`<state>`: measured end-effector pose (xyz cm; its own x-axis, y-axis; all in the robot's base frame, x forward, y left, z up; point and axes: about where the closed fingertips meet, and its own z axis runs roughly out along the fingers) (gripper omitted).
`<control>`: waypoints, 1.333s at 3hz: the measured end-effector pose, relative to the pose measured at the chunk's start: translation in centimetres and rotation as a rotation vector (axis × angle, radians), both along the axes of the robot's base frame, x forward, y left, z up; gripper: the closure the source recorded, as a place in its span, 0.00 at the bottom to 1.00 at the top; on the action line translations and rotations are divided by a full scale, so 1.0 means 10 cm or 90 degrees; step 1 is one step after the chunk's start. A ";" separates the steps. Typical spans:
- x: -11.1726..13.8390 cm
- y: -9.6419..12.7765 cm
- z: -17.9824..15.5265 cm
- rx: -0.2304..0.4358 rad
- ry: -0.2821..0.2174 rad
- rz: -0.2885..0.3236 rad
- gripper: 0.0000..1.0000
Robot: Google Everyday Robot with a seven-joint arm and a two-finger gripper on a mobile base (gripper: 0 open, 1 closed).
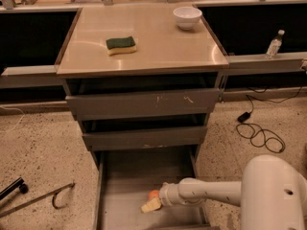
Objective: Pick orange from bottom drawer and place on counter
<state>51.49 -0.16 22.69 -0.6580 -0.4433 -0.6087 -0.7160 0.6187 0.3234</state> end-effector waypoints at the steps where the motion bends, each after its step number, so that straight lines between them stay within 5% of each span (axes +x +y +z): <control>1: 0.11 0.12 -0.31 -0.015 0.005 -0.026 0.00; 4: 0.08 0.09 -0.73 -0.047 0.000 -0.033 0.00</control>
Offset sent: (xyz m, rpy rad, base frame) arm 0.0230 0.0233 -0.0762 -0.0732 -0.0011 -0.0726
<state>52.34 0.73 15.35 -0.6813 -0.4514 -0.5762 -0.6820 0.6774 0.2758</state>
